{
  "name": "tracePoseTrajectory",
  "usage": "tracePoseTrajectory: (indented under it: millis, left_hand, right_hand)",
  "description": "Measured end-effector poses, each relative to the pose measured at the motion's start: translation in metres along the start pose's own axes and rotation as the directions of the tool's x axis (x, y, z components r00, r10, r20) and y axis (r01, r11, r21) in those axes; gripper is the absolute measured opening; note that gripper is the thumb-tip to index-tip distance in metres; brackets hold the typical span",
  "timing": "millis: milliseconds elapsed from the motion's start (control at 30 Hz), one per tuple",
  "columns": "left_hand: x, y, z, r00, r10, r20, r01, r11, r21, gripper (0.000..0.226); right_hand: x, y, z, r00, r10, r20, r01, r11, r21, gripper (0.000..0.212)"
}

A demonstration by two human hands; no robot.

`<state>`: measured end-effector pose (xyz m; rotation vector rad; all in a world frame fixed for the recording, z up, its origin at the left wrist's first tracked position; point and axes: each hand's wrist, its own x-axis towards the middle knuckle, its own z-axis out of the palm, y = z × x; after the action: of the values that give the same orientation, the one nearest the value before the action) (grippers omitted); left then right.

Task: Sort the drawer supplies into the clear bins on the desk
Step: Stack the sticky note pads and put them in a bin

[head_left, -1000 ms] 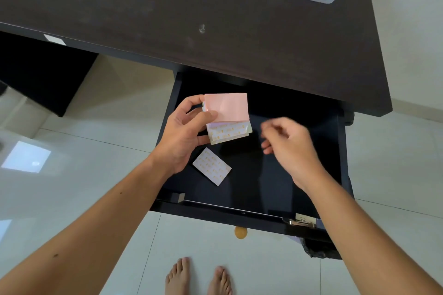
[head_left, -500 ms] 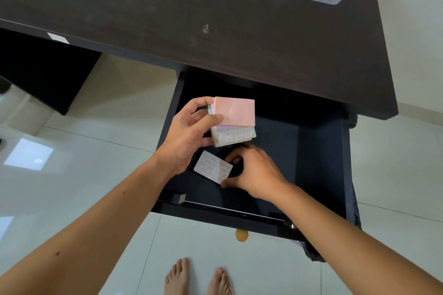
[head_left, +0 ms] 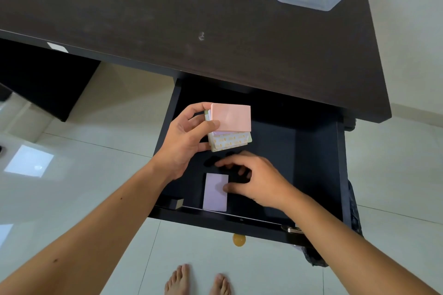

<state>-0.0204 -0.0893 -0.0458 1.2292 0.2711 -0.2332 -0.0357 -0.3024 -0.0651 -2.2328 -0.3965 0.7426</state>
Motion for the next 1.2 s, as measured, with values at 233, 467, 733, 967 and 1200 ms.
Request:
tracePoseTrajectory:
  millis: [233, 467, 733, 967, 1200]
  left_hand:
    - [0.0, -0.001, 0.0, 1.0, 0.0, -0.004, 0.0, 1.0, 0.004, 0.049]
    - [0.0, -0.001, -0.001, 1.0, -0.002, 0.004, 0.002, 1.0, 0.003, 0.05]
    - [0.0, -0.002, -0.001, 1.0, -0.003, 0.02, 0.003, 1.0, 0.01, 0.048]
    - [-0.002, 0.002, -0.002, 1.0, -0.015, 0.003, 0.015, 0.997, -0.075, 0.048]
    - [-0.009, 0.011, 0.0, 0.995, -0.016, 0.103, 0.028, 0.994, -0.11, 0.053]
  right_hand:
    - [0.003, -0.005, 0.009, 0.991, -0.043, 0.125, 0.066, 0.979, -0.192, 0.059]
    - [0.008, -0.003, 0.005, 0.998, 0.053, 0.034, -0.051, 0.996, -0.071, 0.036]
    - [-0.012, -0.007, -0.019, 0.991, 0.123, 0.06, -0.132, 0.974, 0.184, 0.019]
    - [-0.042, -0.034, -0.074, 0.976, 0.109, -0.19, 0.027, 0.8, 0.599, 0.019]
    - [-0.021, -0.066, -0.087, 0.868, 0.267, -0.418, 0.12, 0.704, 0.7, 0.016]
